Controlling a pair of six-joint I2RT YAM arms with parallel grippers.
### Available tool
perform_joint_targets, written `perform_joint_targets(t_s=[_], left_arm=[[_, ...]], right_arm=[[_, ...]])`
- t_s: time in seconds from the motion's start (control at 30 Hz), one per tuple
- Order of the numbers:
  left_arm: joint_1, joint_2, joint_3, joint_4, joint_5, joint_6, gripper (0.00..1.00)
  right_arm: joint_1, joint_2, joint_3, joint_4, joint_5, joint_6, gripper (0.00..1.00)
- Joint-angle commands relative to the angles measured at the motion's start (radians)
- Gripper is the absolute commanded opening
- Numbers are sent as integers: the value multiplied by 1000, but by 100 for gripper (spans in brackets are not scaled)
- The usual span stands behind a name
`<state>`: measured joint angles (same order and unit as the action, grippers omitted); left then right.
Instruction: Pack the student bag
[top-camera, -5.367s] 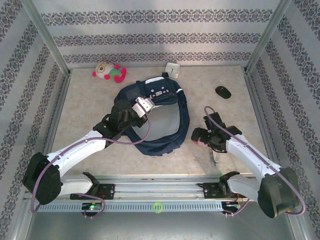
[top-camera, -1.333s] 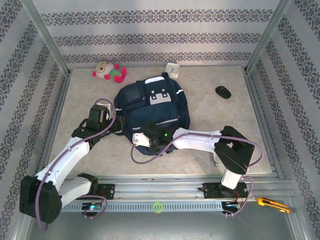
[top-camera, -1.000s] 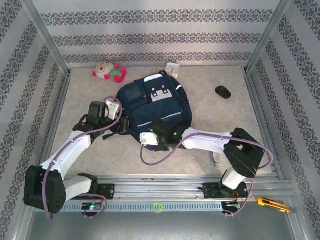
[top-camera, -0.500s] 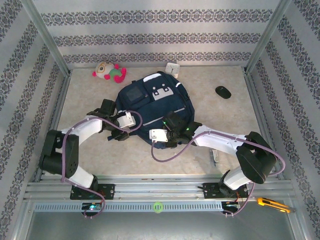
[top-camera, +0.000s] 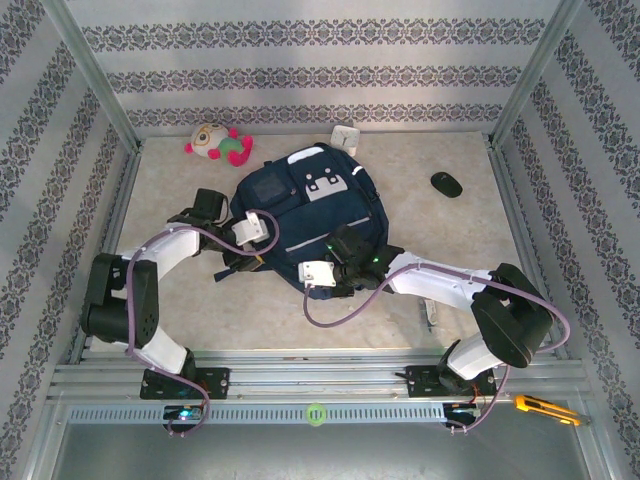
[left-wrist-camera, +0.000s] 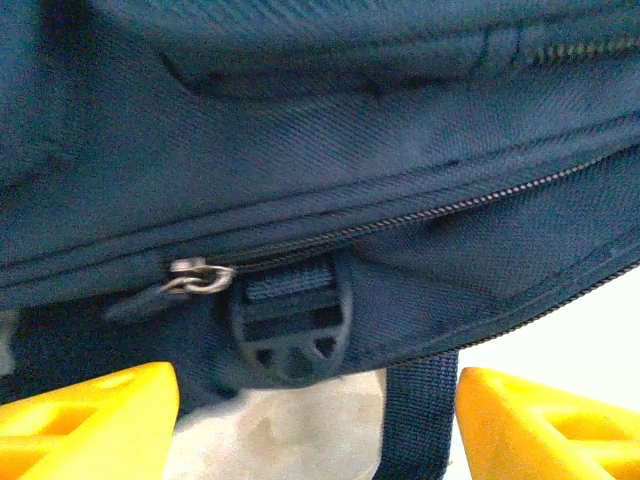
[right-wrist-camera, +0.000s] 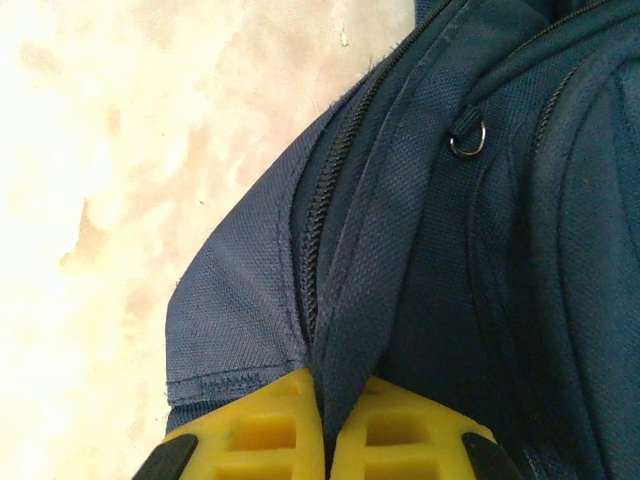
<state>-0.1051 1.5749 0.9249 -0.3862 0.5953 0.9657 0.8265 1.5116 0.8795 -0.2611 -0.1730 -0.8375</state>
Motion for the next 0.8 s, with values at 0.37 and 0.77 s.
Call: perform_joint_targets(t_s=[0.37,0.77], left_arm=[[53,97,100,58,120,22,64],[50,194,193,-58,140,55,23]], right_arm=[[2,-22,8,-5,-89,6,0],[4,-7,13,15,-68,36,0]])
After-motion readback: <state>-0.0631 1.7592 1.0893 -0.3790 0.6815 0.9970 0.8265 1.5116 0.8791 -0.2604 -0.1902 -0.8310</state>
